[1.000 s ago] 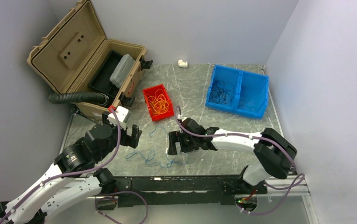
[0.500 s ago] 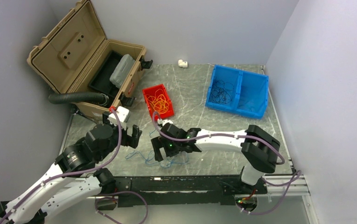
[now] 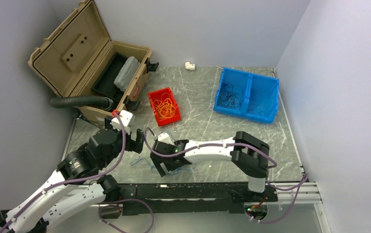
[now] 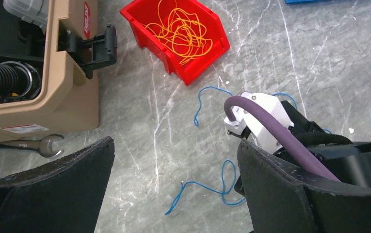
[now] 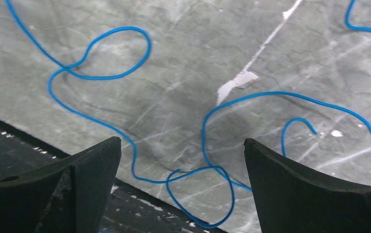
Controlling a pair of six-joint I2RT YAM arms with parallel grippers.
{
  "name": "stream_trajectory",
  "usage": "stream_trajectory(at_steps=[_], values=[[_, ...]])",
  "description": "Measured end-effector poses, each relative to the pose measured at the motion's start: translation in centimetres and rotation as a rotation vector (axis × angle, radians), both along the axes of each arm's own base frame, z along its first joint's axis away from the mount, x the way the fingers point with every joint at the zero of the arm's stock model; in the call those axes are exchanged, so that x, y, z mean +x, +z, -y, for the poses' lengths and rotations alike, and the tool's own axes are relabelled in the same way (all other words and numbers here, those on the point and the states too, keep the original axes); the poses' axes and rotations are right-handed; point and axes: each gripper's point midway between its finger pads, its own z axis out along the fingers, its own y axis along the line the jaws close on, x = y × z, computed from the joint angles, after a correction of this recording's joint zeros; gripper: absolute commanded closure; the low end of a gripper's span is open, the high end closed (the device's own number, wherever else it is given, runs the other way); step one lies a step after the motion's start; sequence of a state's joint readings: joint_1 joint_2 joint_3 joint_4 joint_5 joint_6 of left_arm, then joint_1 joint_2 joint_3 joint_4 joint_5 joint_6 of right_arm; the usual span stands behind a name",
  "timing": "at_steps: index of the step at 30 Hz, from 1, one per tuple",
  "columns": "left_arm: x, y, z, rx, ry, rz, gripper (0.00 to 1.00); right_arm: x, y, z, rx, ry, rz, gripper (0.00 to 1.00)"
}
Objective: Untangle the cables
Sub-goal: Pick up the cable at the center of the board.
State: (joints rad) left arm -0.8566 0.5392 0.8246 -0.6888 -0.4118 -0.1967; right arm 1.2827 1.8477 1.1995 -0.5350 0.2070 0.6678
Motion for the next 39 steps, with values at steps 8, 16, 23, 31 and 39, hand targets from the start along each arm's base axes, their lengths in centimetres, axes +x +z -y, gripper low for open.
stream_trajectory(at_steps=[8,16,23,31,39], values=[[0.0,-0.2,-0.1,0.007,0.004,-0.003,0.01,1.0,-0.3,2.7,-0.107,-0.059,0.079,0.50],[0.0,-0.2,0.0,0.006,0.001,-0.005,0.01,1.7,-0.2,5.6,-0.177,-0.097,0.121,1.00],[0.0,-0.2,0.0,0.006,0.000,-0.005,0.01,3.9,3.5,6.7,-0.093,-0.162,0.168,1.00],[0.0,-0.2,0.2,0.006,-0.004,-0.007,0.01,8.9,9.6,12.5,0.076,-0.354,0.232,1.00],[0.2,-0.2,0.4,0.005,-0.005,-0.006,0.01,11.9,13.3,17.5,0.147,-0.471,0.299,1.00]])
